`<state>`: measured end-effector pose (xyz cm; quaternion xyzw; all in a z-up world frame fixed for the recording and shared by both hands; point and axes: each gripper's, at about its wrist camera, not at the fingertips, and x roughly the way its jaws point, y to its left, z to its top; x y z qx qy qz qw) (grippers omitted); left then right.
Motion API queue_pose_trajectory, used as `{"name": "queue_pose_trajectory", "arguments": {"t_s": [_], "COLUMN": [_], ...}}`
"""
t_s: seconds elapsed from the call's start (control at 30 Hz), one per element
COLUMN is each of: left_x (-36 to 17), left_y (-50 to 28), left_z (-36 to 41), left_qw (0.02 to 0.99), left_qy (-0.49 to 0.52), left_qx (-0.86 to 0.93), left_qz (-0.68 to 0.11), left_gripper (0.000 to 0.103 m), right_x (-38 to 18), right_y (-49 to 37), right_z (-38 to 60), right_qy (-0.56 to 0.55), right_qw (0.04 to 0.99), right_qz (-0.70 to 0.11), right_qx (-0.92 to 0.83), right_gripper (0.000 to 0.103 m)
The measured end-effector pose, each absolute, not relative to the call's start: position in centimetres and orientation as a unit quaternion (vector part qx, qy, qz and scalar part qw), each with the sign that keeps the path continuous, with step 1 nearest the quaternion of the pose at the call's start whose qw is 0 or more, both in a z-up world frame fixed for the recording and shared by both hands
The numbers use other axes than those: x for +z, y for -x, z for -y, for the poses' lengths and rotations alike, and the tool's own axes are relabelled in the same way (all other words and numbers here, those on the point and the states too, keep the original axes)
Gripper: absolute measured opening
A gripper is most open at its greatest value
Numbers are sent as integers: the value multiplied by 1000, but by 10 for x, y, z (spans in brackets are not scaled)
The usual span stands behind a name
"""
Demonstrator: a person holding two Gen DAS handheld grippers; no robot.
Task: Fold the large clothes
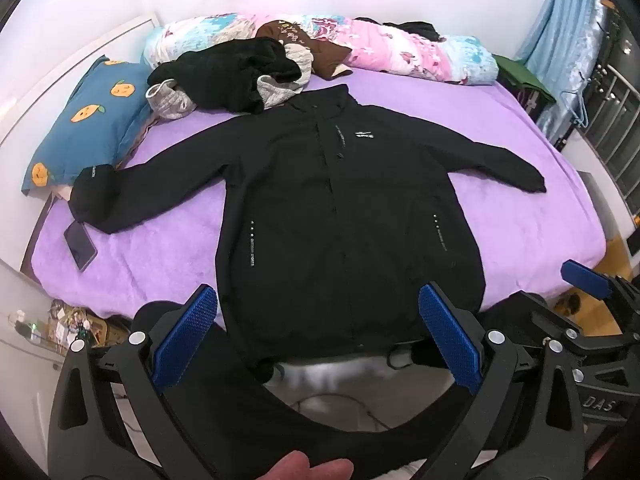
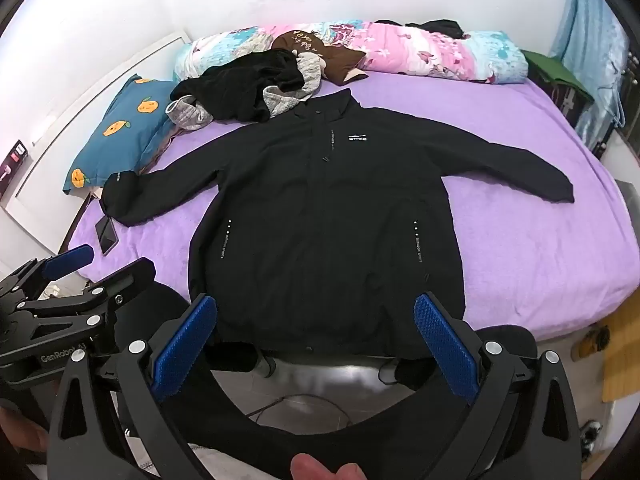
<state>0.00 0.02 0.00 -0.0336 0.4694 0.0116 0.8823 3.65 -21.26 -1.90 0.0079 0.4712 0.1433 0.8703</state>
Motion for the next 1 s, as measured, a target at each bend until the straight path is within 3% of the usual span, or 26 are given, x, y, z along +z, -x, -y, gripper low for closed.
{"name": "queue_pose_trajectory", "arguments": {"t_s": [1.0], "left_x": [-5], "left_y": [5], "left_z": [9], "left_qw": [882], "left_qy": [36], "left_qx": [10], "left_qz": [-470], "left_gripper": [97], "right_x": [-21], "right_y": [-39], "right_z": [207], "right_qy": [-15], "right_qw": [870], "right_qz": [-471], "right_qx": [146], "right_gripper": [98]}}
